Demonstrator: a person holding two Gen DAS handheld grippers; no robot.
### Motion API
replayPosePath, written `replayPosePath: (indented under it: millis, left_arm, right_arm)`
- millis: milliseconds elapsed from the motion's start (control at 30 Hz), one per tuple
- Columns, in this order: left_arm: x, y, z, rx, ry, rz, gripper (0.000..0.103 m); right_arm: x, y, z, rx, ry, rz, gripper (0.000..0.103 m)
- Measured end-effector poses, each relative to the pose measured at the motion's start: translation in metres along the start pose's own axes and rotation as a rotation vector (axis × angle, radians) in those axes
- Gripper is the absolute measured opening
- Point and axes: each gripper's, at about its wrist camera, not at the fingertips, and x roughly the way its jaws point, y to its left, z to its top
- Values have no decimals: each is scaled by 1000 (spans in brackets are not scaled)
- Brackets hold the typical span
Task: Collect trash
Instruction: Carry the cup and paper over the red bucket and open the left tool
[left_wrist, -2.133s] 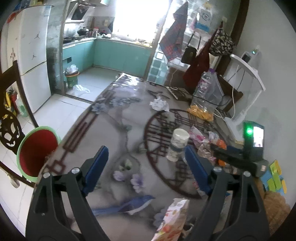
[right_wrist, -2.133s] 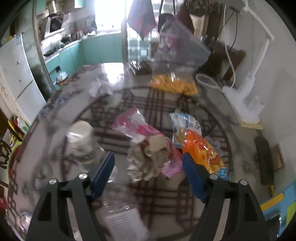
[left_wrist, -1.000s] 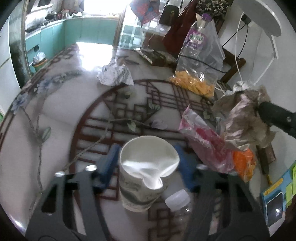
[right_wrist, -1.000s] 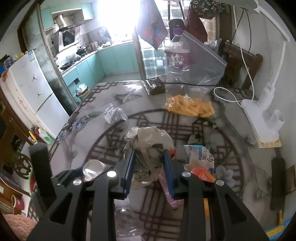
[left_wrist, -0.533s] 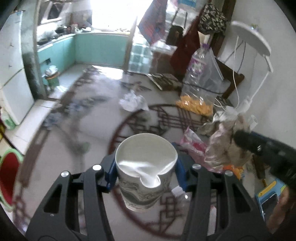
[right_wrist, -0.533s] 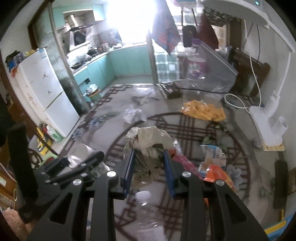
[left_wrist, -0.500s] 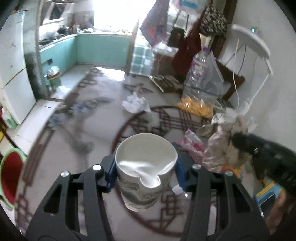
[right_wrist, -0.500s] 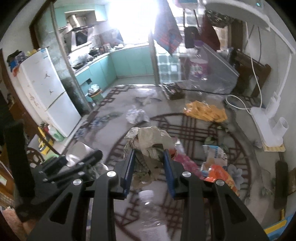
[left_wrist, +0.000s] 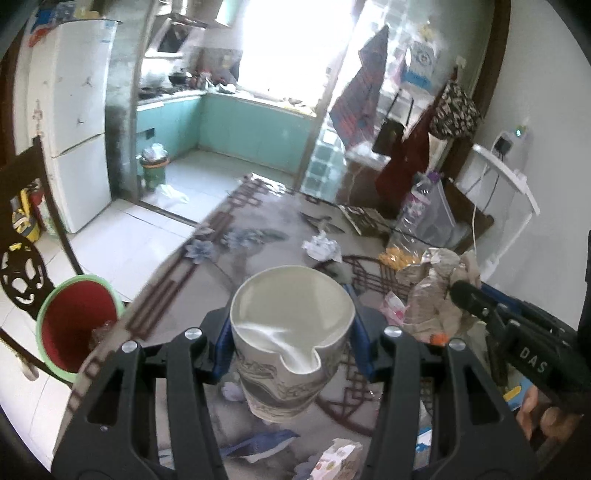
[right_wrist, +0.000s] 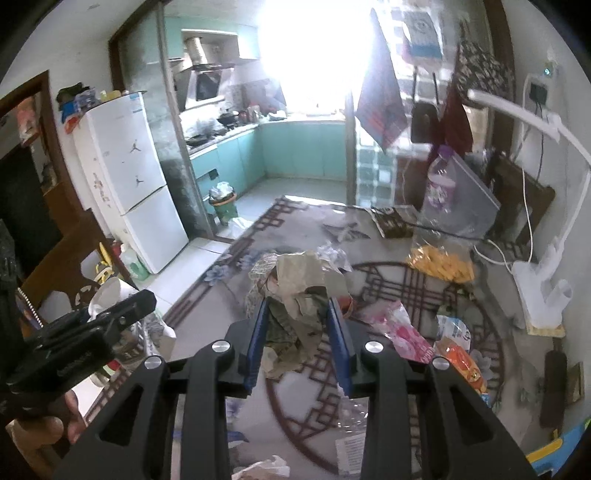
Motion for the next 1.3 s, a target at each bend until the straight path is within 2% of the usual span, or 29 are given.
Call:
replayPosePath:
  millis: [367,567,800,933,1300]
  left_arm:
    - [-42,39,-6,-43,-42,83,50]
    - [-60,67,-10,-72,-46,149,50]
    - [-80,117,-16,-140,-54,236,50]
    - [-80,145,-11,-156,-60,242,50]
    - [-65,225,22,-109,-38,181,50]
  right_arm:
    - [-9,45,-6,-44,-6,82,32]
    - [3,74,-4,-79,13,139,33]
    - [25,120,-1,-140,45,197,33]
    - [36,147,1,-155,51,200,33]
    - [66,216,15,-135,56,112,33]
